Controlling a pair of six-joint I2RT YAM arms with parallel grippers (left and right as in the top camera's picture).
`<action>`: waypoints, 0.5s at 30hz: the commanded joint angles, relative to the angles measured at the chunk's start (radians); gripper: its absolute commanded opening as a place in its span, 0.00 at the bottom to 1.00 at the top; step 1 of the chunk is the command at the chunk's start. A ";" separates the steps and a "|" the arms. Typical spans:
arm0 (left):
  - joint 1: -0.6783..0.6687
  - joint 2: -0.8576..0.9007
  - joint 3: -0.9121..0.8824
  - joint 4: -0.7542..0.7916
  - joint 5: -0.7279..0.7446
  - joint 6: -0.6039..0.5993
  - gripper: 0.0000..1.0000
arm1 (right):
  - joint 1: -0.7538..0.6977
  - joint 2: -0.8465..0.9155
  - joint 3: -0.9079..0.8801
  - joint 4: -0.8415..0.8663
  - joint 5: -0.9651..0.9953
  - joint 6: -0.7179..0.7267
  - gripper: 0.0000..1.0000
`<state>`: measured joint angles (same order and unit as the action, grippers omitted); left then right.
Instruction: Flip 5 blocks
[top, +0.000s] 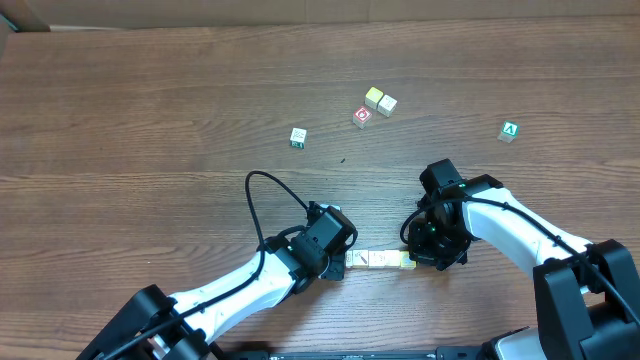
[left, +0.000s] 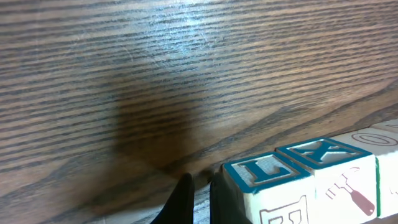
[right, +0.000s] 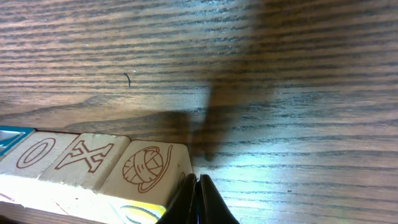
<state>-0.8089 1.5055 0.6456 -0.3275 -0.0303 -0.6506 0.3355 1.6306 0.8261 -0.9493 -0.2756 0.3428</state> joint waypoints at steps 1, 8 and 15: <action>0.011 0.012 -0.007 0.007 0.020 0.015 0.04 | 0.006 -0.002 -0.005 -0.003 -0.019 0.013 0.04; 0.012 0.012 -0.007 0.011 0.020 0.015 0.04 | 0.006 -0.002 -0.005 -0.006 -0.019 0.016 0.04; 0.012 0.012 -0.007 0.011 -0.001 0.015 0.04 | 0.037 -0.002 -0.005 -0.006 -0.018 0.016 0.04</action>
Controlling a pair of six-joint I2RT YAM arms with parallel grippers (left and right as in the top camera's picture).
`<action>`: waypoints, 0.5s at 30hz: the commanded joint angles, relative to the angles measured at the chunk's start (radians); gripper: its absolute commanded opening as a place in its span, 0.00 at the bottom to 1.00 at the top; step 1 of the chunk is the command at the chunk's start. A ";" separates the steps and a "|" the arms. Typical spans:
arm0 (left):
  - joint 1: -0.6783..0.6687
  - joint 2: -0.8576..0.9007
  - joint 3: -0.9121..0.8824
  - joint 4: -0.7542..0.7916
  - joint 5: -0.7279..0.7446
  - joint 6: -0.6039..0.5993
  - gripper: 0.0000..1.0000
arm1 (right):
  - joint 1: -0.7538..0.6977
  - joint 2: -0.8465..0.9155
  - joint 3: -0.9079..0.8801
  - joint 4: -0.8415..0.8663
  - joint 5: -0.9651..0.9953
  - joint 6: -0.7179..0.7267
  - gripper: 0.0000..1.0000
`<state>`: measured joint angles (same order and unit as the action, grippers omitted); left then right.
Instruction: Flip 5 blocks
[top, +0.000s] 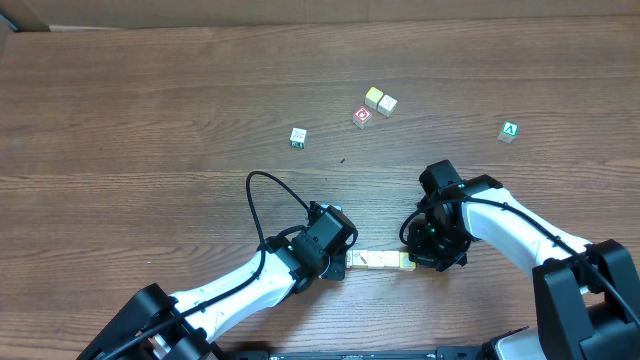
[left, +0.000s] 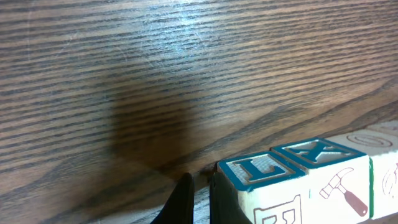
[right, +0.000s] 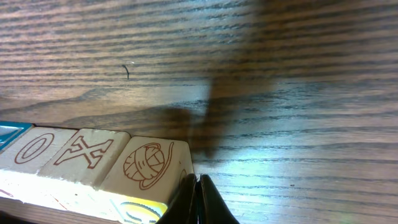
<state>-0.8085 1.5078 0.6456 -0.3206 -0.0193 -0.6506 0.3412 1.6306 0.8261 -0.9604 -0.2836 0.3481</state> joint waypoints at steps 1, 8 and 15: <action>0.012 0.010 -0.007 0.005 -0.014 0.015 0.04 | 0.041 -0.002 -0.005 0.005 -0.010 0.011 0.04; 0.012 0.010 -0.007 -0.003 -0.026 0.016 0.04 | 0.084 -0.002 -0.005 0.022 -0.006 0.072 0.04; 0.022 0.010 -0.007 -0.016 -0.051 0.053 0.04 | 0.084 -0.002 -0.005 0.024 -0.007 0.104 0.04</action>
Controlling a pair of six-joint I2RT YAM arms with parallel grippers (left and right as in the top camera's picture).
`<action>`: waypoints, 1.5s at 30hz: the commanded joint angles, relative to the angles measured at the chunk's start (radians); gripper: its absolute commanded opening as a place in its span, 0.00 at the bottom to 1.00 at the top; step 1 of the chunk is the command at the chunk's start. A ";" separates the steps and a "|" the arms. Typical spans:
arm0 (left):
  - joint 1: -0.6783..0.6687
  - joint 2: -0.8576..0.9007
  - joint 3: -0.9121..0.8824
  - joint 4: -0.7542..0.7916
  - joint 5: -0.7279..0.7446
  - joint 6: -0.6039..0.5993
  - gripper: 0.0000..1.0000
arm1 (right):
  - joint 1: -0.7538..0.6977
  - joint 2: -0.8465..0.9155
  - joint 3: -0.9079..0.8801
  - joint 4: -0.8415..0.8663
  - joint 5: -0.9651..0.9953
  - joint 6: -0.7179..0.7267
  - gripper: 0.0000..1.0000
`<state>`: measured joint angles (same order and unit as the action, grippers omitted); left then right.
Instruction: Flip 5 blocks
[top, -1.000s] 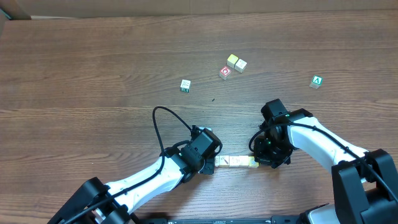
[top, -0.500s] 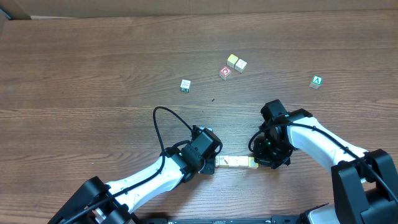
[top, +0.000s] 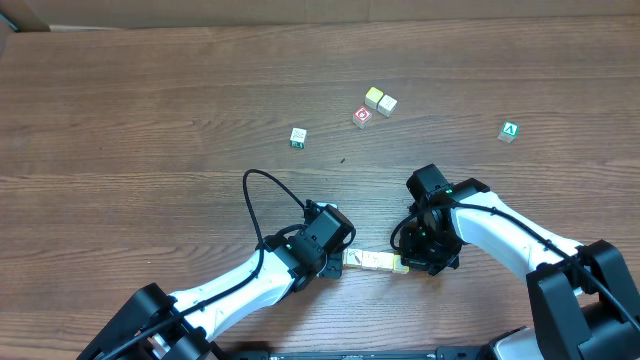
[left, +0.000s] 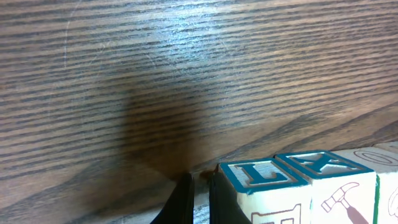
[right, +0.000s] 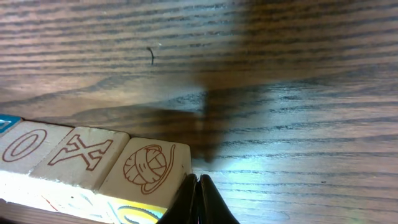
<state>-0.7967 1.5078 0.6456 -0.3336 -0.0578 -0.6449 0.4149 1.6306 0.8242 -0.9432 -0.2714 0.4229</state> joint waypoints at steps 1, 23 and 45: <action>0.014 0.010 -0.007 -0.006 -0.013 0.060 0.04 | 0.011 -0.002 -0.003 0.006 -0.019 0.036 0.04; 0.045 0.010 -0.007 0.040 -0.013 0.309 0.04 | 0.011 -0.002 -0.003 0.001 -0.023 0.178 0.04; 0.045 0.010 -0.007 -0.063 0.034 0.126 0.04 | 0.011 -0.001 -0.003 0.000 -0.023 0.210 0.04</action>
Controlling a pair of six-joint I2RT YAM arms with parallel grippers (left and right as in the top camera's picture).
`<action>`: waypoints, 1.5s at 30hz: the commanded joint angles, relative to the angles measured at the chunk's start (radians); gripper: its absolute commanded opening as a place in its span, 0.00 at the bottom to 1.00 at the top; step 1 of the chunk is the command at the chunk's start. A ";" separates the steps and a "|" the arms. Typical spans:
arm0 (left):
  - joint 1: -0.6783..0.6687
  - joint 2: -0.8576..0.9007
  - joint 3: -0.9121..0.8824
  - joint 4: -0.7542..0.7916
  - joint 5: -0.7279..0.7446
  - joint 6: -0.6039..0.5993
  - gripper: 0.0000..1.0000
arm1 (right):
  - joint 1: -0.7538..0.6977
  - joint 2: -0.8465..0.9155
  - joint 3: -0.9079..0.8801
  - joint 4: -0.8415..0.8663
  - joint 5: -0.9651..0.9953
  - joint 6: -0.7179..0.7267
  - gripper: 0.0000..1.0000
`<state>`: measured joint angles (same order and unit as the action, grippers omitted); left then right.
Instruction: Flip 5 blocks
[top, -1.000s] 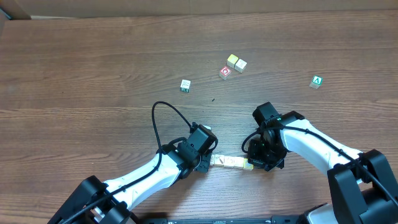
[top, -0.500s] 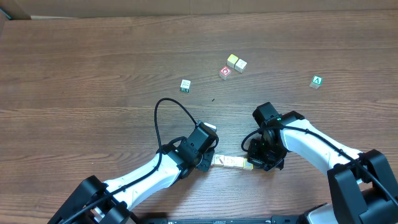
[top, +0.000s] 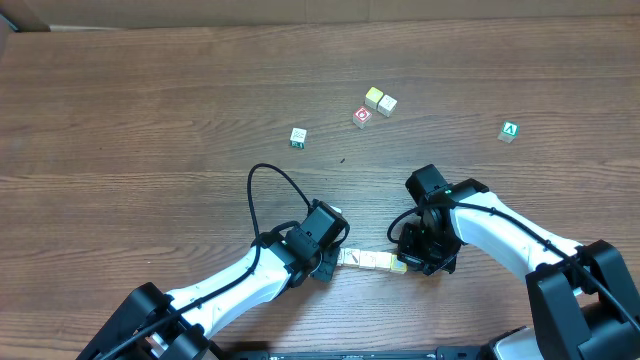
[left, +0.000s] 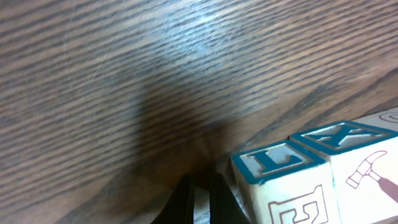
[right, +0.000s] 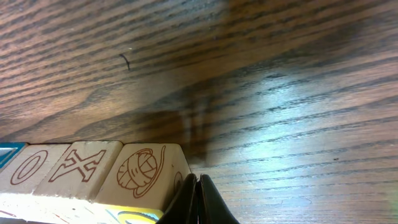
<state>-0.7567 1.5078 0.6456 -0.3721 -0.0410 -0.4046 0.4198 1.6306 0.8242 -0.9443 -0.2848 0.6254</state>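
Observation:
A short row of several wooden blocks (top: 371, 260) lies near the table's front edge. My left gripper (top: 330, 264) is shut, its tips (left: 199, 200) on the table against the row's left end, beside the blue L block (left: 281, 180); a blue X block with a hammer side (left: 356, 155) follows. My right gripper (top: 409, 262) is shut, its tips (right: 198, 200) against the right end, at the yarn-ball block (right: 143, 173). Left of that block sit a red X block (right: 78, 163) and an O block (right: 30, 169).
Loose blocks lie farther back: a white-green one (top: 298, 137), a red-and-white one (top: 362, 117), a yellow one (top: 373, 97) touching a cream one (top: 387, 104), and a green A block (top: 509, 130) at the right. A black cable (top: 262, 195) loops over the left arm.
The left wrist has shifted a little left and down in the overhead view, and the row's left end now reaches slightly farther left. Both grippers remain shut at the row's ends.
Both shut grippers stood at the two ends of the row from the oldest moment. Then the right arm and the row were a little farther left. Now the row is slightly farther left again and a bit slanted, still upright with L, X, O, X and yarn faces up.

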 joint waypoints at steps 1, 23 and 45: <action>0.005 0.010 -0.007 -0.028 0.027 -0.134 0.04 | 0.006 -0.002 -0.003 0.001 -0.009 0.008 0.04; 0.005 0.010 -0.007 0.033 0.035 -0.049 0.04 | 0.006 -0.002 -0.003 0.001 -0.022 0.008 0.04; 0.006 0.011 -0.007 0.032 -0.023 0.009 0.04 | 0.024 -0.002 -0.004 0.005 -0.043 0.112 0.04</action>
<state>-0.7567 1.5078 0.6456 -0.3443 -0.0460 -0.4149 0.4225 1.6306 0.8242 -0.9432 -0.3149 0.7006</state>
